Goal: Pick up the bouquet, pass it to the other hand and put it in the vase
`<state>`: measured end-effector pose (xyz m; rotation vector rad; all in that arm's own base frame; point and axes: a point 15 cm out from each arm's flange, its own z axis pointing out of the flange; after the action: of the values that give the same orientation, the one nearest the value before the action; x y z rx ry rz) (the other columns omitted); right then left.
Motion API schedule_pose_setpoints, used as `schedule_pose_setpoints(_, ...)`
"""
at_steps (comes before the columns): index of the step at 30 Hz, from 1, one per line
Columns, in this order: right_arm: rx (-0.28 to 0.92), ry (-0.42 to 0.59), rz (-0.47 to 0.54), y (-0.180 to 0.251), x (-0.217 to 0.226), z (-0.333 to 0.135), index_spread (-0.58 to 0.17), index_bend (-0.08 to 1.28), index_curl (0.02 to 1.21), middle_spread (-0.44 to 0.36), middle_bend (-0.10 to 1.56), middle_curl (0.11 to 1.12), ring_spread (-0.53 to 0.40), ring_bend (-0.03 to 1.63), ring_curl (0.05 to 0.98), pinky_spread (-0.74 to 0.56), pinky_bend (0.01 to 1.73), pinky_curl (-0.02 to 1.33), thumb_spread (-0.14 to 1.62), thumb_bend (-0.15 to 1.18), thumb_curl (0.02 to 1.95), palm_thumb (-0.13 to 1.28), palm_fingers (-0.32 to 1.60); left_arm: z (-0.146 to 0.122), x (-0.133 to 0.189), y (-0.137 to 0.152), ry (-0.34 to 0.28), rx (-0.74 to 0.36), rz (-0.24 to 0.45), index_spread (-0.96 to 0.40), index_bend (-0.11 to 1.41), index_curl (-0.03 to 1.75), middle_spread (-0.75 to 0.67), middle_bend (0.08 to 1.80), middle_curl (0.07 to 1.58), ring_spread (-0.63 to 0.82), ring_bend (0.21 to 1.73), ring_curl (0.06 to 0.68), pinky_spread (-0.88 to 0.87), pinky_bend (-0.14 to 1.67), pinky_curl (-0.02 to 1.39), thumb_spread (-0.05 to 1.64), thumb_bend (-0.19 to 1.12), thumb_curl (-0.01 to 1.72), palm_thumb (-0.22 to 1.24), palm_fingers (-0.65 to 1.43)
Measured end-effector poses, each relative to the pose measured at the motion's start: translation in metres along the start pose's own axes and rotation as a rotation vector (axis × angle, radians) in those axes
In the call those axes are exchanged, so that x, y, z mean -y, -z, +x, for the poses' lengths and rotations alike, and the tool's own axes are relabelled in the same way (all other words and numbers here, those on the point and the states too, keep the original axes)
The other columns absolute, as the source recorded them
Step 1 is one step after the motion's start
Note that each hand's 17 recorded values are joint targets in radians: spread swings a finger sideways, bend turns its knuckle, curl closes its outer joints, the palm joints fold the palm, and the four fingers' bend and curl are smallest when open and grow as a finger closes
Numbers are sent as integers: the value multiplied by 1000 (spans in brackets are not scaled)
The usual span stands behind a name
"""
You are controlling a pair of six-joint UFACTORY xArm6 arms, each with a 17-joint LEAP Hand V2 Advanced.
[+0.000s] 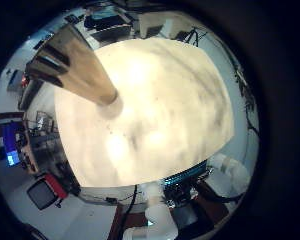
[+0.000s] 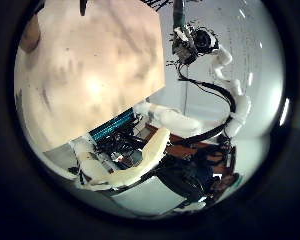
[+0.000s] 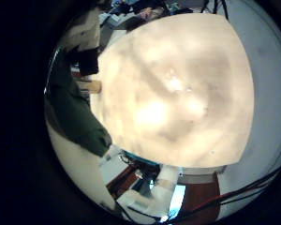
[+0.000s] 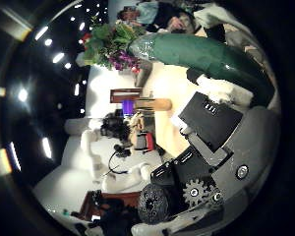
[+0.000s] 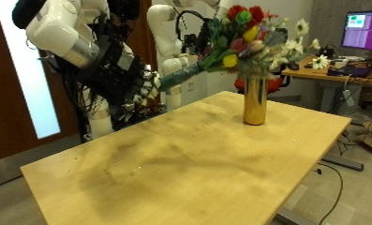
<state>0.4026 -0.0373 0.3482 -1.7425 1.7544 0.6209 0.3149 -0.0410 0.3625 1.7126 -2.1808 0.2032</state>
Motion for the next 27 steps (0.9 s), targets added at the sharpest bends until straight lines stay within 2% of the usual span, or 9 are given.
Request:
schedule_pose_setpoints(7,283,153,42,24,-18,-77,-250,1069,958,-121,1314,773,-181,1441,646,-209,1259,793,278,-18,906,1205,1121,28,12,16,-21,-110,45,101,179,365,273,221,338,509,380,229,512,177,239,929,-30,294,215,230)
schedule_pose_setpoints(13,523,240,57,31,-39,-128,-249,1069,956,-118,1319,771,-181,1440,646,-210,1249,808,256,-19,912,1202,1124,58,22,24,-58,-227,96,111,175,362,265,219,340,496,397,232,488,179,238,923,-31,295,213,232)
schedule_pose_setpoints(17,608,281,40,16,-47,-142,-248,1078,956,-117,1325,770,-180,1441,645,-212,1229,832,229,-20,919,1198,1126,77,32,29,-108,-352,137,143,162,348,263,213,342,467,433,239,445,191,246,906,-29,298,214,219)
schedule_pose_setpoints(22,640,400,-20,-7,-58,-168,-246,1080,953,-115,1327,768,-180,1442,644,-215,1205,856,197,-22,925,1188,1126,86,41,45,-130,-495,218,177,143,319,289,223,345,450,472,244,438,200,264,868,-36,304,203,194)
schedule_pose_setpoints(24,648,425,-30,-12,-60,-173,-245,1081,953,-115,1331,767,-180,1446,645,-218,1194,867,186,-20,927,1186,1125,97,42,51,-154,-569,243,190,140,306,296,228,347,451,489,246,439,205,272,854,-37,306,199,183)
schedule_pose_setpoints(27,679,459,-46,-16,-64,-184,-245,1083,952,-115,1334,765,-180,1448,646,-221,1182,884,170,-21,928,1182,1125,108,44,65,-158,-699,288,218,137,289,329,216,341,460,529,250,441,236,284,836,-34,311,204,188)
